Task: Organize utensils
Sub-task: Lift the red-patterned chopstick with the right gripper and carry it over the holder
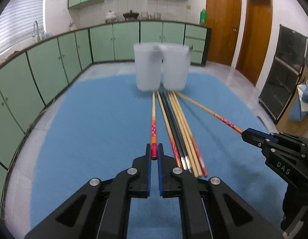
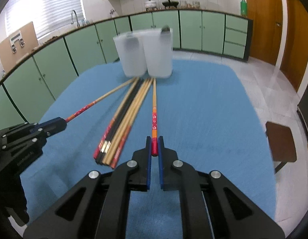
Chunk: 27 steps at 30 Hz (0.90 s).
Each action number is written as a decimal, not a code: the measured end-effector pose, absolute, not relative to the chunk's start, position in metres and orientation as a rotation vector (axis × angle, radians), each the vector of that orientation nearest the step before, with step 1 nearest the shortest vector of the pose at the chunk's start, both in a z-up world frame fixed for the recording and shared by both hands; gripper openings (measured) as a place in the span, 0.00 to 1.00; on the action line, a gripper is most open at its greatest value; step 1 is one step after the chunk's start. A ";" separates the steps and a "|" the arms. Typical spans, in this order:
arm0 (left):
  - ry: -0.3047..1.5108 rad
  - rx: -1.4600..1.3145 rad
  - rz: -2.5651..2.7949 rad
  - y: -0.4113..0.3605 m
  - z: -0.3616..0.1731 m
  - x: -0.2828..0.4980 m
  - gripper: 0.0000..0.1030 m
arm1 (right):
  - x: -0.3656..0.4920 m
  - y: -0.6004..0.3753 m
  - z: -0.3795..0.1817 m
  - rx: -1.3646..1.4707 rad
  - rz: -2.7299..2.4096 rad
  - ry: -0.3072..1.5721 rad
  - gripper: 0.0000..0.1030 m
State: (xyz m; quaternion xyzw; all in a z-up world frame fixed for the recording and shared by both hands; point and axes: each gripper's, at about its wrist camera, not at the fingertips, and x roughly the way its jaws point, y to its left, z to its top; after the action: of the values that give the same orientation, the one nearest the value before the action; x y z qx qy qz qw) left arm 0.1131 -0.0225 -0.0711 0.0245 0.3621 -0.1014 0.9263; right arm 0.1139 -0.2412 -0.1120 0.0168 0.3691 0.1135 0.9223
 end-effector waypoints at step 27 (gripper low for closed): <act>0.447 -0.012 -0.335 -0.009 0.081 0.195 0.06 | 0.194 -0.274 0.083 0.014 0.373 0.531 0.05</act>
State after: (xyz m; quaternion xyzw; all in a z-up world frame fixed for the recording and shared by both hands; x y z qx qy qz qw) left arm 0.1951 -0.0089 0.0809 -0.0060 0.2205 -0.1651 0.9613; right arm 0.1935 -0.2745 0.0831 0.0068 0.2610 0.1834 0.9477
